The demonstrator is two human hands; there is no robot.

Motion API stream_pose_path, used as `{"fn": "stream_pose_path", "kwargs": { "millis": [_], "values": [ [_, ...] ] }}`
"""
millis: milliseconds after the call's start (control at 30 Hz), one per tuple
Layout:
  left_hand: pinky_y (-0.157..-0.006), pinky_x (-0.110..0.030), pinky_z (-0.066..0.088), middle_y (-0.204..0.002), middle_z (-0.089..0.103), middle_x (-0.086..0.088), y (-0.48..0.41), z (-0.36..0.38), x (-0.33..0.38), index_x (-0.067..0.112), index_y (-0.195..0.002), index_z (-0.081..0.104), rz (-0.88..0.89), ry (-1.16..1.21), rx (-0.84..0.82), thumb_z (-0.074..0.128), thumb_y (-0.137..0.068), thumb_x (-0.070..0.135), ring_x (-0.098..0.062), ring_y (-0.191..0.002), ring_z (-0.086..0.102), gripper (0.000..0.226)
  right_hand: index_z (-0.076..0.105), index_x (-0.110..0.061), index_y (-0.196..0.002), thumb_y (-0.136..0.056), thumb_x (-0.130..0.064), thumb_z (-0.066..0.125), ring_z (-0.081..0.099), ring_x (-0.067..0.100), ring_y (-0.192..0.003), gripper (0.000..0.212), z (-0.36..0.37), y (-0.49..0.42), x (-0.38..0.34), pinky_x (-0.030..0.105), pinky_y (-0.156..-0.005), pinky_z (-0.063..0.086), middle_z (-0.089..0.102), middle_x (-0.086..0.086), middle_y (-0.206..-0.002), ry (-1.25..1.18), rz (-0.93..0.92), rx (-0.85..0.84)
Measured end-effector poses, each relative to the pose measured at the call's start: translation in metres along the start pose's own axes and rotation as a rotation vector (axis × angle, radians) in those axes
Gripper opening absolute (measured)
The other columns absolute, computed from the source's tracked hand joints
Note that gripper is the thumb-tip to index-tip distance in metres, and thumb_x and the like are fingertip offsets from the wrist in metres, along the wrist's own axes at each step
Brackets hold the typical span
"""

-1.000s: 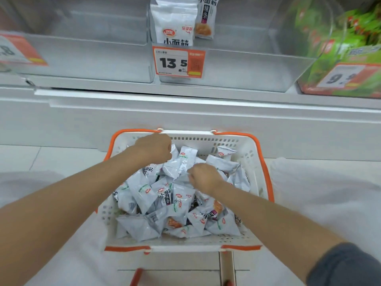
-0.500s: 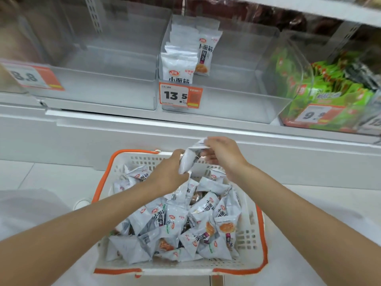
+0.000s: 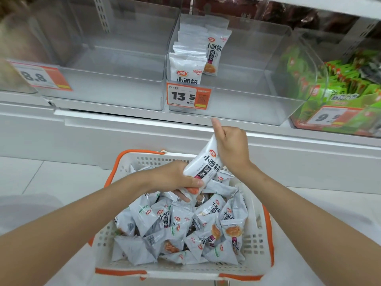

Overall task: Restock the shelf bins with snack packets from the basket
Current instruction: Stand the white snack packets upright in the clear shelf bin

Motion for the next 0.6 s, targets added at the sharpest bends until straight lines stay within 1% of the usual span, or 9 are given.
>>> {"fn": "stream_pose_path", "kwargs": {
  "millis": [33, 100, 200, 300, 367, 433, 500, 567, 600],
  "values": [
    [-0.078, -0.036, 0.061, -0.104, 0.069, -0.011, -0.001, -0.001, 0.002, 0.015, -0.106, 0.063, -0.001, 0.003, 0.000, 0.065, -0.092, 0.019, -0.013, -0.090, 0.069, 0.015, 0.024, -0.019, -0.044, -0.100, -0.045, 0.046, 0.032, 0.024, -0.044, 0.065, -0.002, -0.002, 0.000, 0.043, -0.054, 0.037, 0.029, 0.001, -0.041, -0.028, 0.015, 0.010],
    [-0.077, -0.036, 0.061, -0.106, 0.067, -0.012, -0.001, -0.002, 0.007, 0.013, -0.110, 0.061, 0.013, 0.008, -0.009, 0.064, -0.093, 0.019, -0.012, -0.088, 0.068, 0.018, 0.023, -0.018, -0.044, -0.100, -0.043, 0.047, 0.029, 0.024, -0.045, 0.066, -0.005, -0.005, -0.002, 0.044, -0.055, 0.037, 0.026, 0.001, -0.041, -0.036, 0.011, 0.033],
    [-0.073, -0.034, 0.061, -0.097, 0.067, -0.008, -0.002, -0.002, 0.014, 0.015, -0.104, 0.062, 0.033, 0.031, -0.013, 0.064, -0.092, 0.018, -0.009, -0.084, 0.068, 0.012, 0.020, -0.019, -0.045, -0.101, -0.044, 0.045, 0.024, 0.021, -0.046, 0.066, -0.012, -0.010, -0.004, 0.042, -0.053, 0.032, 0.021, 0.000, -0.042, -0.063, 0.026, 0.072],
    [-0.068, -0.030, 0.061, -0.091, 0.068, -0.005, -0.003, -0.003, 0.019, 0.016, -0.100, 0.063, 0.048, 0.054, -0.006, 0.064, -0.093, 0.017, -0.008, -0.080, 0.068, 0.008, 0.022, -0.017, -0.046, -0.101, -0.045, 0.045, 0.025, 0.021, -0.047, 0.066, -0.015, -0.014, -0.004, 0.041, -0.050, 0.030, 0.023, 0.002, -0.044, -0.111, 0.030, 0.091],
    [-0.071, -0.031, 0.061, -0.097, 0.069, -0.007, -0.002, -0.006, 0.019, 0.015, -0.105, 0.062, 0.048, 0.067, 0.007, 0.064, -0.093, 0.018, -0.009, -0.084, 0.070, 0.013, 0.033, -0.009, -0.047, -0.100, -0.044, 0.046, 0.030, 0.019, -0.047, 0.065, -0.017, -0.015, -0.006, 0.037, -0.050, 0.030, 0.030, 0.004, -0.046, -0.185, 0.043, 0.055],
    [-0.077, -0.034, 0.061, -0.106, 0.070, -0.009, 0.000, -0.014, 0.018, 0.015, -0.113, 0.060, 0.056, 0.113, 0.051, 0.064, -0.093, 0.019, -0.014, -0.094, 0.071, 0.021, 0.052, -0.001, -0.060, -0.099, -0.043, 0.048, 0.043, 0.015, -0.052, 0.057, -0.025, -0.017, -0.009, 0.033, -0.056, 0.038, 0.047, 0.003, -0.054, -0.253, 0.084, 0.016],
    [-0.080, -0.037, 0.060, -0.114, 0.068, -0.009, 0.003, -0.022, 0.022, 0.016, -0.120, 0.057, 0.087, 0.202, 0.118, 0.063, -0.093, 0.019, -0.018, -0.101, 0.069, 0.028, 0.065, -0.009, -0.078, -0.096, -0.045, 0.053, 0.057, 0.012, -0.066, 0.042, -0.033, -0.016, -0.008, 0.033, -0.069, 0.046, 0.063, -0.002, -0.071, -0.307, 0.183, -0.091],
    [-0.080, -0.036, 0.060, -0.115, 0.066, -0.005, 0.005, -0.028, 0.030, 0.018, -0.124, 0.054, 0.123, 0.262, 0.161, 0.063, -0.092, 0.019, -0.016, -0.099, 0.069, 0.033, 0.071, -0.020, -0.091, -0.089, -0.048, 0.062, 0.065, 0.015, -0.086, 0.030, -0.032, -0.007, -0.008, 0.031, -0.080, 0.050, 0.071, -0.003, -0.089, -0.365, 0.253, -0.367],
    [-0.081, -0.036, 0.060, -0.113, 0.065, -0.003, 0.006, -0.030, 0.035, 0.019, -0.125, 0.054, 0.135, 0.263, 0.163, 0.063, -0.092, 0.019, -0.015, -0.098, 0.068, 0.035, 0.073, -0.023, -0.098, -0.085, -0.050, 0.066, 0.066, 0.015, -0.098, 0.031, -0.027, 0.000, -0.009, 0.031, -0.088, 0.050, 0.073, -0.006, -0.098, -0.380, 0.269, -0.511]
  ]
}}
Point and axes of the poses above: each hand's wrist, its own y-axis away from the middle knuckle, its own z-axis out of the palm, x = y × z, the point moved 3 cm from there along -y, towards the middle knuckle
